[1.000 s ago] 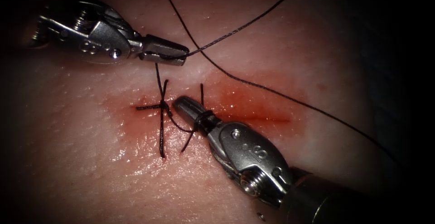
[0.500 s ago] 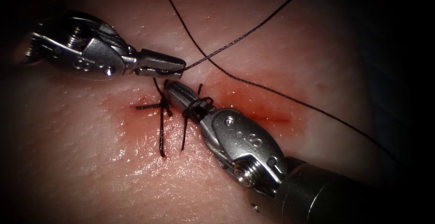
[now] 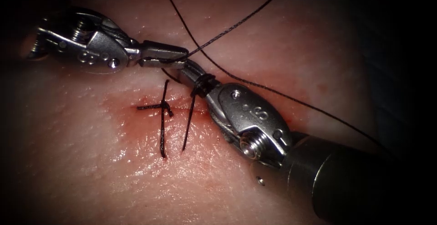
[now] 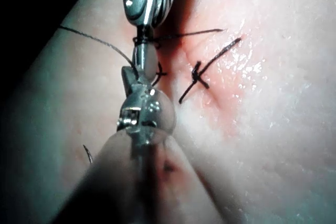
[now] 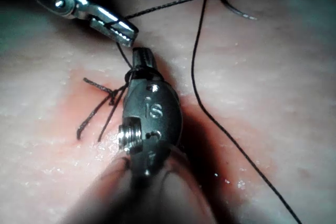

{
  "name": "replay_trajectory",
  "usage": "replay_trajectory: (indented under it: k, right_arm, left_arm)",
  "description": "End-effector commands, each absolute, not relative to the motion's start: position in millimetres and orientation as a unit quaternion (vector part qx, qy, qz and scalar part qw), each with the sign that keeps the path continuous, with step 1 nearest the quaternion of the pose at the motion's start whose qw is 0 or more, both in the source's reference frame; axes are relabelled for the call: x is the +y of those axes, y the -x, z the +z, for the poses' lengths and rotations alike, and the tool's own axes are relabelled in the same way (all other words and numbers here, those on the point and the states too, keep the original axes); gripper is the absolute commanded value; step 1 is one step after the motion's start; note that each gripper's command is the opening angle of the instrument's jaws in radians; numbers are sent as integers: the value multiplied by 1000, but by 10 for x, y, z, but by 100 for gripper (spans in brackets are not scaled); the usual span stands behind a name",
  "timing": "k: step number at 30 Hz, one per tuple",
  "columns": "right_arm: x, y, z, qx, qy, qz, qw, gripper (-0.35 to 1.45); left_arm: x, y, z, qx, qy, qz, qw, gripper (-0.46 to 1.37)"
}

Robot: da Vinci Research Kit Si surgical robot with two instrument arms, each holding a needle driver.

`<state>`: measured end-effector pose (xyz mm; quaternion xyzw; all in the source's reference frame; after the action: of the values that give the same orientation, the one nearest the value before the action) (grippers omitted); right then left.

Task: Wound Closure
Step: Pull the right gripper down and the left gripper up to tighten the suture

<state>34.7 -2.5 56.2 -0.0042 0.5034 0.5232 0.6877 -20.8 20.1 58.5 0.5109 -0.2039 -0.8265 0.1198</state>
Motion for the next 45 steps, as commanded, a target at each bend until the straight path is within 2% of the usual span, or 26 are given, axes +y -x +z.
replay_trajectory:
  k: [1, 17, 21, 25, 39, 42, 45]
  right_arm:
    - [-28, -347, 559, 503, 4, 522, 688, -35]
    - [-84, -349, 554, 486, -8, 503, 715, -35]
    - [-90, -347, 555, 471, -62, 576, 665, -35]
    - [-92, -345, 547, 457, -109, 659, 587, -35]
    - [-111, -338, 535, 434, -149, 707, 538, -35]
    - [-114, -334, 533, 432, -150, 709, 537, -35]
    - [-117, -330, 533, 458, -106, 657, 589, -35]
  left_arm:
    - [201, 206, 592, -200, -512, -828, 113, -35]
    - [229, 217, 614, -200, -511, -830, 100, -35]
    - [240, 224, 611, -208, -510, -829, 102, -35]
    - [252, 226, 608, -210, -515, -824, 110, -35]
    - [307, 212, 616, -225, -509, -821, 126, -35]
    - [316, 210, 621, -226, -509, -821, 126, -35]
    - [324, 208, 630, -227, -508, -821, 128, -35]
